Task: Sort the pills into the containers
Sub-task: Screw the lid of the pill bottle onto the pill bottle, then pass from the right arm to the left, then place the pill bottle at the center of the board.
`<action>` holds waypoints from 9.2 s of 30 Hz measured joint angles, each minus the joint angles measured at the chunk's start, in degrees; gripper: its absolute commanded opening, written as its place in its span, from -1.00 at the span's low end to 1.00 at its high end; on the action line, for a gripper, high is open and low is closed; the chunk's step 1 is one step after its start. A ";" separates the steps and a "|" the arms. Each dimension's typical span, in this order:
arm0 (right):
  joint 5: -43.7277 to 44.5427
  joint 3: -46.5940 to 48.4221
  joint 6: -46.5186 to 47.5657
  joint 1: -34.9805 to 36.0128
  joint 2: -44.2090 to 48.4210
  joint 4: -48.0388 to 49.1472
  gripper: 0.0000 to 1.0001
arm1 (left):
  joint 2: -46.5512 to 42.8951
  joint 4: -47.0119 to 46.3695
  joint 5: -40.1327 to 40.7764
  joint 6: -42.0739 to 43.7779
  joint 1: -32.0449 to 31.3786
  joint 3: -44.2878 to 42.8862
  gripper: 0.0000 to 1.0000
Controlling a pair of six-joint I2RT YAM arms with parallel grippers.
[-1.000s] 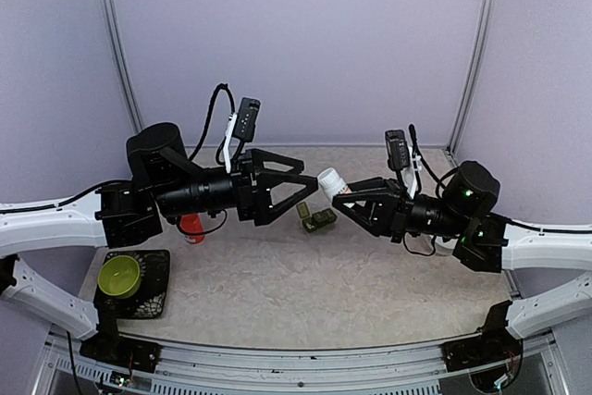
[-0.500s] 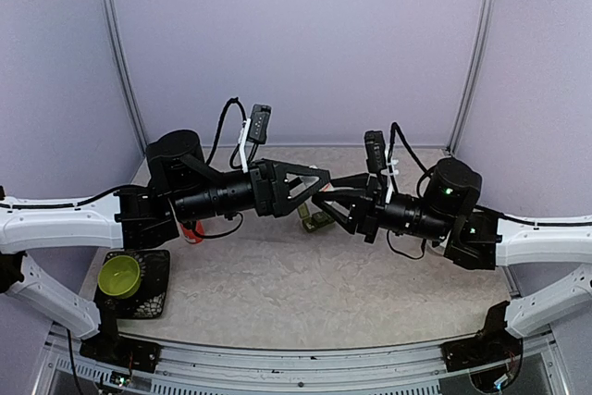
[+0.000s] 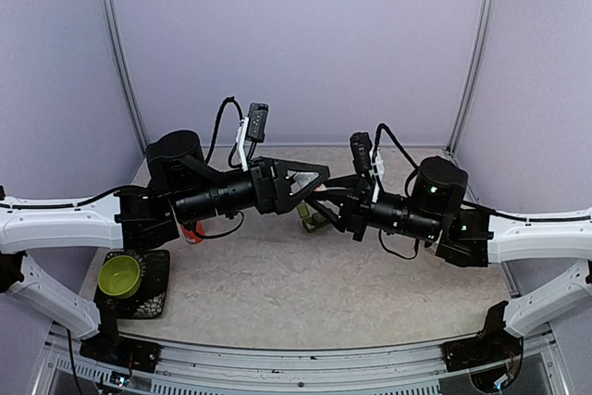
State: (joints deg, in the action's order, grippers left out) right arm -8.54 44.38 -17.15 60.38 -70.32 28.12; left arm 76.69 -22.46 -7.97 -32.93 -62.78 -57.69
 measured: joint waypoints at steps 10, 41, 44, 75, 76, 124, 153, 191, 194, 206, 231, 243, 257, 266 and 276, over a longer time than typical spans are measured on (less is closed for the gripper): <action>0.20 1.86 -0.04 0.52 -3.39 0.09 -1.00 | 0.00 1.81 2.12 0.52 0.00 0.00 0.97; 6.99 2.80 6.91 2.45 -1.77 -4.81 -1.00 | -2.67 10.99 10.97 -4.61 -0.35 -3.52 0.40; 8.13 2.80 7.98 2.45 -1.07 -5.44 -1.00 | -1.57 13.46 10.86 -6.32 0.35 -5.33 0.41; 14.21 2.80 13.05 3.63 0.07 -8.41 -1.00 | 2.16 20.52 6.60 -10.14 2.32 -8.46 -0.05; 14.21 2.80 13.07 3.65 0.07 -8.41 -1.00 | 2.14 20.52 6.56 -10.12 2.32 -8.46 -0.05; -10.34 -3.85 -9.53 -3.52 9.57 2.08 -1.00 | -1.20 5.55 -5.79 4.44 -1.20 -3.52 0.31; -9.05 -3.58 -5.14 -3.52 7.54 0.07 -1.00 | 2.84 11.54 -1.88 4.35 -0.92 -8.35 -0.31; -1.55 -2.75 -0.98 -3.50 6.16 -4.26 0.81 | 2.75 14.36 0.42 3.87 0.42 -9.09 -0.63; 0.94 -2.75 -0.46 -3.50 6.51 -5.73 0.87 | 2.56 15.91 1.77 3.91 0.87 -9.09 -0.62; 13.94 -2.75 -0.28 -3.52 9.09 -12.02 0.95 | 1.20 21.99 6.78 5.42 6.36 -8.59 -0.62; 23.93 -6.16 -2.03 -4.74 9.01 -20.96 1.00 | 0.96 26.40 13.62 9.84 15.72 -3.93 -0.63; 24.37 -9.09 -2.47 -5.18 10.25 -22.71 1.00 | 4.00 28.22 16.48 12.37 20.28 -3.93 -0.64; 25.18 -10.38 -2.58 -5.44 10.62 -25.27 1.00 | 9.99 28.04 16.20 14.12 26.80 -4.70 -0.64; 25.35 -10.38 -2.64 -5.46 10.67 -25.86 1.00 | 13.86 27.89 15.54 14.14 30.93 -5.25 -0.65; 25.35 -10.80 -3.28 -5.49 10.86 -26.16 1.00 | 15.65 26.93 15.30 14.14 34.53 -6.80 -0.64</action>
State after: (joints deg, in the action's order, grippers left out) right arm 16.82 33.58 -20.43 54.89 -59.46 1.96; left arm 92.33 4.47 7.33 -18.79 -28.25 -64.49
